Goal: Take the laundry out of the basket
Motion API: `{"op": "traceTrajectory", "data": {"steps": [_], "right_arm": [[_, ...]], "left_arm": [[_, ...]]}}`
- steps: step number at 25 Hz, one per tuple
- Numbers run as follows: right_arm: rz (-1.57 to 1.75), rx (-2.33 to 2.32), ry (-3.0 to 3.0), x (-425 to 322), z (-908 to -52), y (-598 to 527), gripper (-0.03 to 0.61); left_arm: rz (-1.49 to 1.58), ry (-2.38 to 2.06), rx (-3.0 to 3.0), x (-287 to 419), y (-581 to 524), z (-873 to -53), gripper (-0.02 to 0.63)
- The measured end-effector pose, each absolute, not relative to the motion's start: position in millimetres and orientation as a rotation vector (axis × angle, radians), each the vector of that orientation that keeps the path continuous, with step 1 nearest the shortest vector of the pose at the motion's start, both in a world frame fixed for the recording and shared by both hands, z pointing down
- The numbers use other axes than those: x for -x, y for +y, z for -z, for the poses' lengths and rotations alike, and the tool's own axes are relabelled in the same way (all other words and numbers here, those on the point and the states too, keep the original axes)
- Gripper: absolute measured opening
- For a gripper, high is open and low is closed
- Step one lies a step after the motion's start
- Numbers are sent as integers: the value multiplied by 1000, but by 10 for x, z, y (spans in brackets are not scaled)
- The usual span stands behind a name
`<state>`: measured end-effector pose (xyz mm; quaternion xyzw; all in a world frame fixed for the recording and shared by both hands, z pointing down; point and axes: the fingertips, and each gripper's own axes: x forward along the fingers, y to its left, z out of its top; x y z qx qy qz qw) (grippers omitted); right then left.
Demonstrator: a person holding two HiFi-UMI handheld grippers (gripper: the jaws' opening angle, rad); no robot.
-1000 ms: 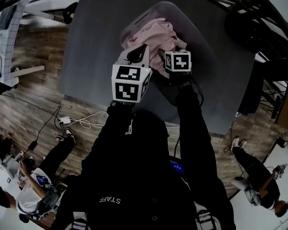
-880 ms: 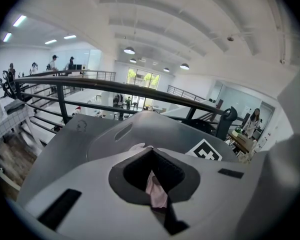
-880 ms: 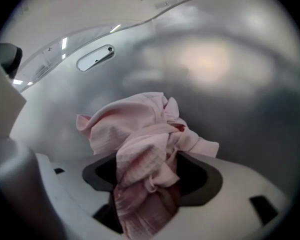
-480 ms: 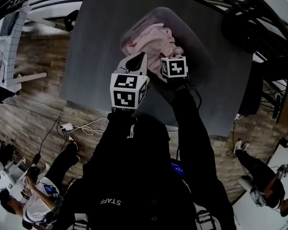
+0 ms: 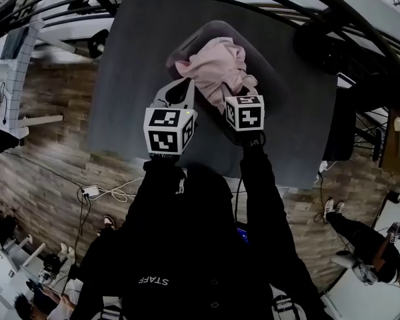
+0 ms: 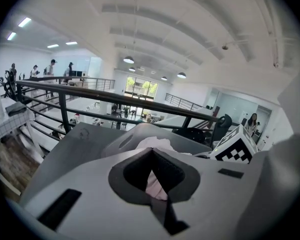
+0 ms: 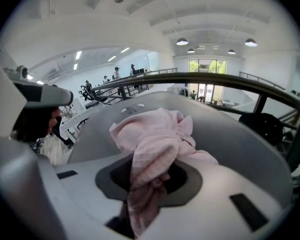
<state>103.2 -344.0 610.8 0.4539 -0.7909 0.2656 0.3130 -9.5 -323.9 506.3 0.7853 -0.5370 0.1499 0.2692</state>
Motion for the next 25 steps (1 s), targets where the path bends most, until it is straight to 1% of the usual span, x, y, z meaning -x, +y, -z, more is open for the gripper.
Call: {"op": "traceTrajectory", "data": {"steps": [11,25], "right_arm": [[-516,-1457,-2212,-1112,-4827,-3148,115],[-242,-1769,-2342,-1174,-3497,-2648,115]], "left_arm": [[-299,-1481,-2241,144,-3030,-4410,2],[-147,-1543,-2378,288,-2859,-3673,2]]}}
